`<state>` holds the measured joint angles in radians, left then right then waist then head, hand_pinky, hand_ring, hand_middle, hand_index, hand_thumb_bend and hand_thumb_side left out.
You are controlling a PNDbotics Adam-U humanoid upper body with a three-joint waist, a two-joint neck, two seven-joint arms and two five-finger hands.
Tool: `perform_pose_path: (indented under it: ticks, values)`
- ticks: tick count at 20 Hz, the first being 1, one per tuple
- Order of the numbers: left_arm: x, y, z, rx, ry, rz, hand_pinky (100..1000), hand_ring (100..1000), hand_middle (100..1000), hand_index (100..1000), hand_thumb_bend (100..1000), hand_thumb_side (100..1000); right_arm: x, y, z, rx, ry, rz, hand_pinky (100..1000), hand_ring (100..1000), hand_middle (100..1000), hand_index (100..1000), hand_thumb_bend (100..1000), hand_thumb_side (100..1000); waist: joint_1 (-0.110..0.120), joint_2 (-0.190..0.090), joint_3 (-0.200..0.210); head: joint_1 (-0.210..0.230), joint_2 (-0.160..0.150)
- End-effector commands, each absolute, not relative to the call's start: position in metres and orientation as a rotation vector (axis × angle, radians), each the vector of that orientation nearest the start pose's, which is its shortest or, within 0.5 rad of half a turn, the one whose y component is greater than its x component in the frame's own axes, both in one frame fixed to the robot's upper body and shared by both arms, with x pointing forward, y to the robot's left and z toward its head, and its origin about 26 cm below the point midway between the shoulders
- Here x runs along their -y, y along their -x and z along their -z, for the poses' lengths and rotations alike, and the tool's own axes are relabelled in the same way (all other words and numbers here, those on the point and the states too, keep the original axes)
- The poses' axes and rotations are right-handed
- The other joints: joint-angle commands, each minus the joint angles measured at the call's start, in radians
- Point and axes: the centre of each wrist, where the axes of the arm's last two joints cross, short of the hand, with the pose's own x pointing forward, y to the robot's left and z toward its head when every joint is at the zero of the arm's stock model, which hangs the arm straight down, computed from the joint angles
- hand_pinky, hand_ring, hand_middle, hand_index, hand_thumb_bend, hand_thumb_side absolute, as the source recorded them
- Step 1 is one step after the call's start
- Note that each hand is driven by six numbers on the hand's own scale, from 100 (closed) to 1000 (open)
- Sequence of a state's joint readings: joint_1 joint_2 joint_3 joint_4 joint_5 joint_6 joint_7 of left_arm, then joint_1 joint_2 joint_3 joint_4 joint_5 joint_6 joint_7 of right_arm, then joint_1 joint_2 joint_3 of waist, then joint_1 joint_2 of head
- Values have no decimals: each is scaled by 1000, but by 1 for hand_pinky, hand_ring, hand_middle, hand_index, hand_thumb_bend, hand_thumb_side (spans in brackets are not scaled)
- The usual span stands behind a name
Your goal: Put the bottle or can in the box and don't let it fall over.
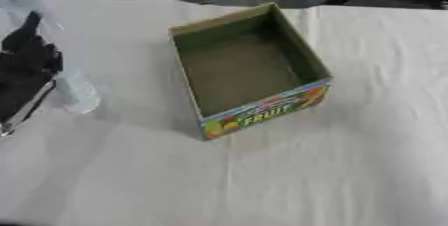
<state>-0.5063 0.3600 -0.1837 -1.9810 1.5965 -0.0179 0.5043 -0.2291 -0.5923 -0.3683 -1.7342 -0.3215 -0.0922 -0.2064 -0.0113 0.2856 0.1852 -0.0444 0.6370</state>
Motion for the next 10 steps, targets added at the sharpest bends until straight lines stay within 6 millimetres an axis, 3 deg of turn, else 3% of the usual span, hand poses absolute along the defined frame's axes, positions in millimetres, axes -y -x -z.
perform_pose_path:
  ticks: [1,10]
  values:
    - [-204,-308,-253,1464,1282,-538,100,100,182,1000,383,1000,427,-296,-214,2211,526,155,821,896,1000,976,100,781,-1,-11,-3,5,-13]
    - [-203,-308,-262,1470,1295,-543,100,100,180,1000,380,1000,427,-296,-213,2210,524,153,821,897,1000,977,100,784,-2,-5,-7,9,-20]
